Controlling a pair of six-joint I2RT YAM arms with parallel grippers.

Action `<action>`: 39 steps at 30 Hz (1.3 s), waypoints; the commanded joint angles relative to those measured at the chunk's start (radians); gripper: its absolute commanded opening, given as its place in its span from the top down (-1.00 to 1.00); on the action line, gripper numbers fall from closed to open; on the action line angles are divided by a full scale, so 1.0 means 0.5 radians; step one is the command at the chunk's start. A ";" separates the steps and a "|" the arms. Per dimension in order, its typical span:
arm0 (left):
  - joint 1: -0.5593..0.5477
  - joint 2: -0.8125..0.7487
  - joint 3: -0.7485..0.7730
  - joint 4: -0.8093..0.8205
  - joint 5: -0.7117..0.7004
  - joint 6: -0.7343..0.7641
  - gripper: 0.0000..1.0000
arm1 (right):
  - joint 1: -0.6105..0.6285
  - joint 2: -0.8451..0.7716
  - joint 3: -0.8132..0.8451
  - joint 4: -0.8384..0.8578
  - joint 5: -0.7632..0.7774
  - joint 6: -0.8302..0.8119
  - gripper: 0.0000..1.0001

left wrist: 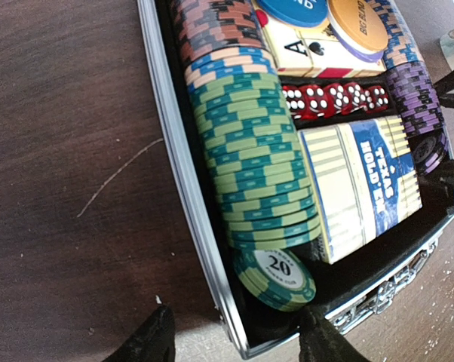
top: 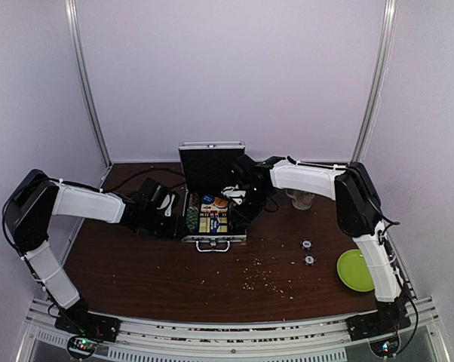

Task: Pack up texas hold em set

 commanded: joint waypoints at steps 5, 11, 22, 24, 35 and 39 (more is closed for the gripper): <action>0.011 -0.012 -0.038 -0.082 -0.045 -0.011 -0.15 | -0.012 0.073 0.090 0.146 0.077 0.158 -0.42; 0.014 -0.006 -0.039 -0.079 -0.042 -0.013 -0.15 | -0.013 0.069 0.072 0.133 0.071 0.153 -0.41; 0.011 -0.190 -0.077 -0.156 -0.061 -0.004 -0.17 | -0.016 -0.462 -0.364 0.092 -0.095 0.010 -0.61; 0.013 -0.238 -0.079 -0.189 -0.071 0.006 -0.18 | -0.016 -0.534 -0.424 0.041 -0.127 -0.026 -0.62; 0.013 -0.480 -0.086 -0.383 -0.180 0.059 -0.18 | -0.137 -1.054 -1.233 -0.006 -0.033 -0.258 -0.31; 0.012 -0.519 -0.099 -0.397 -0.194 0.060 -0.17 | -0.287 -1.228 -1.490 -0.013 0.031 -0.306 -0.26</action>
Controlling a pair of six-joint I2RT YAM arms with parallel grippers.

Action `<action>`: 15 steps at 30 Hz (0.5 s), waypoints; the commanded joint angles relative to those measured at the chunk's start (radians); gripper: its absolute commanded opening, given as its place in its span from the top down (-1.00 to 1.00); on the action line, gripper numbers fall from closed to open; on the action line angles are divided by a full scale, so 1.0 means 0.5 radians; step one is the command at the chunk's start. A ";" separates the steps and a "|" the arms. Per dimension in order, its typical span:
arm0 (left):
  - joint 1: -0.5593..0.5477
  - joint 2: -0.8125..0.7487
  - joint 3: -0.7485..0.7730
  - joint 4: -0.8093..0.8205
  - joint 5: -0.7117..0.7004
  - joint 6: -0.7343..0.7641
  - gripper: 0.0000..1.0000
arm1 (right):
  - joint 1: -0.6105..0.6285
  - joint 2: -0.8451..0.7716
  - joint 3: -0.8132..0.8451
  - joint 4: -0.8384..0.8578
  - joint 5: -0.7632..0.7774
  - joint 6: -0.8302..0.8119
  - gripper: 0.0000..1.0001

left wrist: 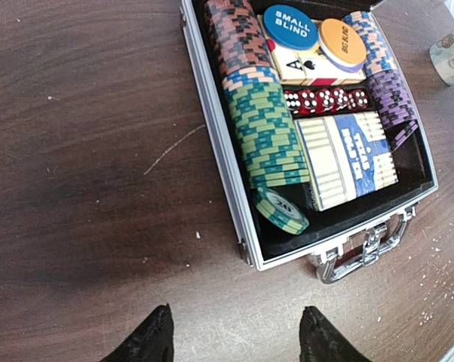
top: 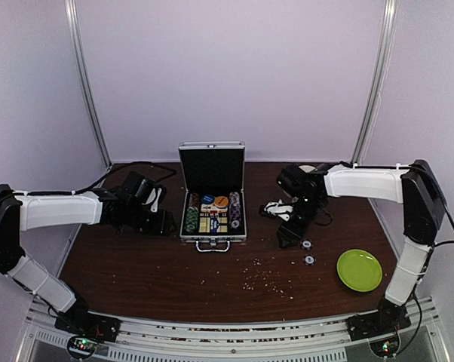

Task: Pack up texas hold em set

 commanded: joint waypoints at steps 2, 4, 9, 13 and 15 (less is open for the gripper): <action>0.013 -0.056 -0.026 -0.040 -0.051 0.033 -0.17 | -0.228 -0.207 -0.237 -0.036 0.155 -0.109 -0.27; 0.012 -0.048 -0.027 -0.039 -0.054 0.034 -0.18 | -0.303 -0.199 -0.259 -0.046 0.205 -0.125 -0.28; 0.009 -0.025 -0.035 -0.020 -0.048 0.031 -0.17 | -0.386 -0.089 -0.232 -0.046 0.221 -0.165 -0.35; -0.004 -0.031 -0.049 -0.016 -0.052 0.024 -0.17 | -0.386 0.019 -0.159 -0.069 0.185 -0.168 -0.35; -0.003 -0.046 -0.063 -0.020 -0.059 0.021 -0.17 | -0.386 0.061 -0.125 -0.077 0.180 -0.162 -0.35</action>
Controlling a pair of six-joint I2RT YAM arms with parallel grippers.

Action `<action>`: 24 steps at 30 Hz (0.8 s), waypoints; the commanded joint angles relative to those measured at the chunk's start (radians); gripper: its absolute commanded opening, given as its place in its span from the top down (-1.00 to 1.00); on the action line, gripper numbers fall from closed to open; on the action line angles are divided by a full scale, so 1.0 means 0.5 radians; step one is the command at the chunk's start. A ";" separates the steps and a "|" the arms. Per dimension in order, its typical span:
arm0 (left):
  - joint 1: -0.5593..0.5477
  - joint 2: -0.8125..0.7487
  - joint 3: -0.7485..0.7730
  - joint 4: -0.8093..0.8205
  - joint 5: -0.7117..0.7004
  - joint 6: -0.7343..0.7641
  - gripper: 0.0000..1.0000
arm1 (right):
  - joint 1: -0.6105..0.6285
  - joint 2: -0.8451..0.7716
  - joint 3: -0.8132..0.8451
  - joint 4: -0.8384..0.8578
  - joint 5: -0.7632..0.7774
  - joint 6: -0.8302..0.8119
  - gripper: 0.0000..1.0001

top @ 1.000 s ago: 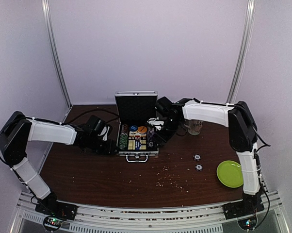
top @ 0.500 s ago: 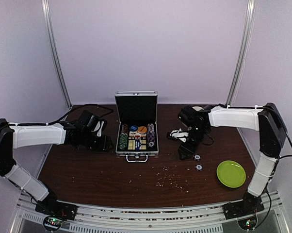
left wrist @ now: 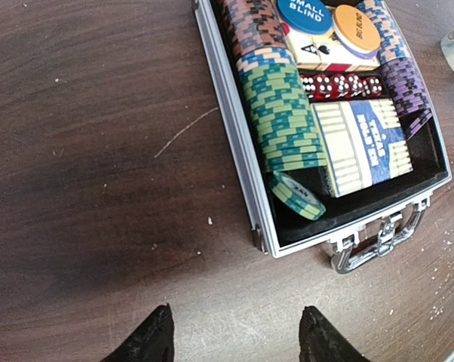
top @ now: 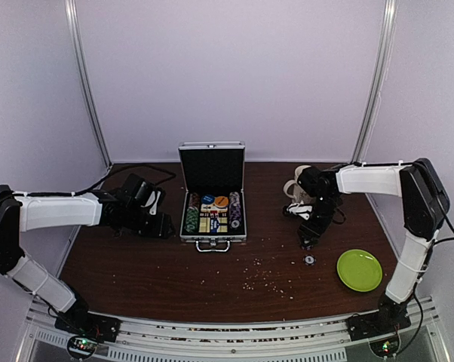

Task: Pack up texas hold em set

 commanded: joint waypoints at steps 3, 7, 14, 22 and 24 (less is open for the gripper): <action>-0.004 -0.043 -0.053 0.027 -0.042 0.005 -0.17 | -0.002 0.137 0.128 -0.038 0.044 -0.010 -0.34; -0.003 -0.051 -0.067 0.039 -0.040 -0.010 -0.17 | -0.003 0.186 0.171 -0.067 0.053 -0.017 -0.32; -0.007 -0.041 -0.049 0.043 -0.039 0.000 -0.17 | -0.004 0.242 0.237 -0.204 -0.002 -0.076 -0.28; -0.005 -0.036 -0.036 0.046 -0.039 0.007 -0.17 | 0.023 0.342 0.339 -0.384 0.001 -0.106 -0.24; -0.006 -0.035 -0.036 0.046 -0.040 0.015 -0.17 | 0.050 0.370 0.371 -0.436 -0.001 -0.108 -0.22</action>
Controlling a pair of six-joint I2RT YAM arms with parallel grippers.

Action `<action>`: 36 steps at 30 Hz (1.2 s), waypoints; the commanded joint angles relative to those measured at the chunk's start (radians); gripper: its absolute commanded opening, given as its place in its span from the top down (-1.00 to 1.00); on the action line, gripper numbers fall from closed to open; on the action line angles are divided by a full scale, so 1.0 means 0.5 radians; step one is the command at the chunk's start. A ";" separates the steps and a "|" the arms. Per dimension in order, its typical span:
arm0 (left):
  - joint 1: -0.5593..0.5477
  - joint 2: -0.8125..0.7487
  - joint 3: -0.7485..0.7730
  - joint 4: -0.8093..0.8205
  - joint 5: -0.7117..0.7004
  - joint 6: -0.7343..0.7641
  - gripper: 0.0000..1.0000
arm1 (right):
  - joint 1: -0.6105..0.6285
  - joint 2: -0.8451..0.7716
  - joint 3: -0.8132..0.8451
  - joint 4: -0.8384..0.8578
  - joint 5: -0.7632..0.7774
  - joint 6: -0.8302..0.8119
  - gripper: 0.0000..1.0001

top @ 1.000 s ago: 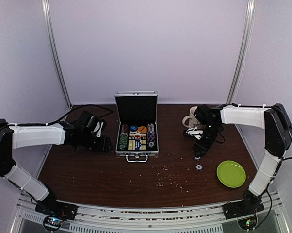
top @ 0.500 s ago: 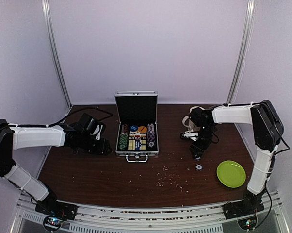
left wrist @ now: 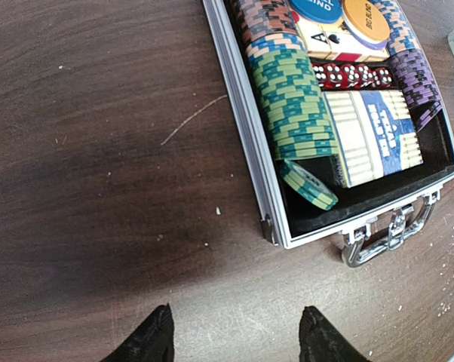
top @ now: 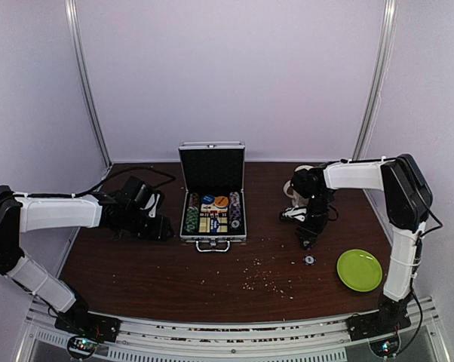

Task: Pack up texas hold em set

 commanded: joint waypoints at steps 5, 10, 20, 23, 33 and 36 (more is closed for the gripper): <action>-0.005 -0.032 0.004 0.052 -0.034 0.039 -0.17 | 0.117 0.116 0.117 -0.210 -0.063 -0.017 -0.19; -0.004 -0.037 -0.009 0.050 -0.048 0.054 -0.17 | 0.225 0.190 0.101 -0.178 -0.084 0.011 -0.10; -0.001 -0.033 -0.028 0.062 -0.058 0.050 -0.17 | 0.406 0.004 -0.099 0.052 0.007 0.049 -0.04; 0.000 -0.026 -0.022 0.062 -0.059 0.045 -0.17 | 0.403 -0.066 -0.227 0.176 0.091 0.053 -0.07; -0.002 -0.020 -0.009 0.053 -0.050 0.035 -0.17 | 0.403 -0.117 -0.357 0.267 0.084 0.071 0.15; -0.003 -0.028 -0.009 0.050 -0.049 0.033 -0.17 | 0.393 -0.178 -0.349 0.268 0.077 0.072 0.24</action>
